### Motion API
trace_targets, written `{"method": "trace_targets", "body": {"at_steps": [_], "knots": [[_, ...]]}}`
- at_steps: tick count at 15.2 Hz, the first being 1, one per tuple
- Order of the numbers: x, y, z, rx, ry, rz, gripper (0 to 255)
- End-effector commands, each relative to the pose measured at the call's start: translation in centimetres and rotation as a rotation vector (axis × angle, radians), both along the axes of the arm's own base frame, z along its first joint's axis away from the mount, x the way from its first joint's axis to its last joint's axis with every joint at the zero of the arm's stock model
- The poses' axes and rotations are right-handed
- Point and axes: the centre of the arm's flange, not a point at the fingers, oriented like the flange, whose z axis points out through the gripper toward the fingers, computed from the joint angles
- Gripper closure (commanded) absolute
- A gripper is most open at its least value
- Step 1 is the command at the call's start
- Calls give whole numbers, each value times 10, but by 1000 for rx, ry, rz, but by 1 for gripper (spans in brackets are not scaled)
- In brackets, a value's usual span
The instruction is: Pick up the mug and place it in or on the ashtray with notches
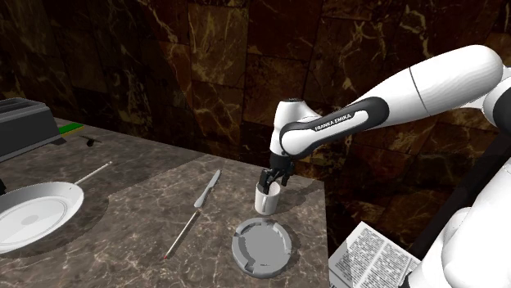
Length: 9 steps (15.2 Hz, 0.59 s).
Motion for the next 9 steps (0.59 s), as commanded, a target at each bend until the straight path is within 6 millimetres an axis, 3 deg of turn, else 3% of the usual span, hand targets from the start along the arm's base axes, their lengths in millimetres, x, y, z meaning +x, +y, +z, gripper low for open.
{"method": "trace_targets", "body": {"at_steps": [1,4,5,9], "knots": [[0,0,0,0,0,0,0],[0,0,0,0,0,0,0],[0,0,0,0,0,0,255],[0,0,0,0,0,0,255]]}}
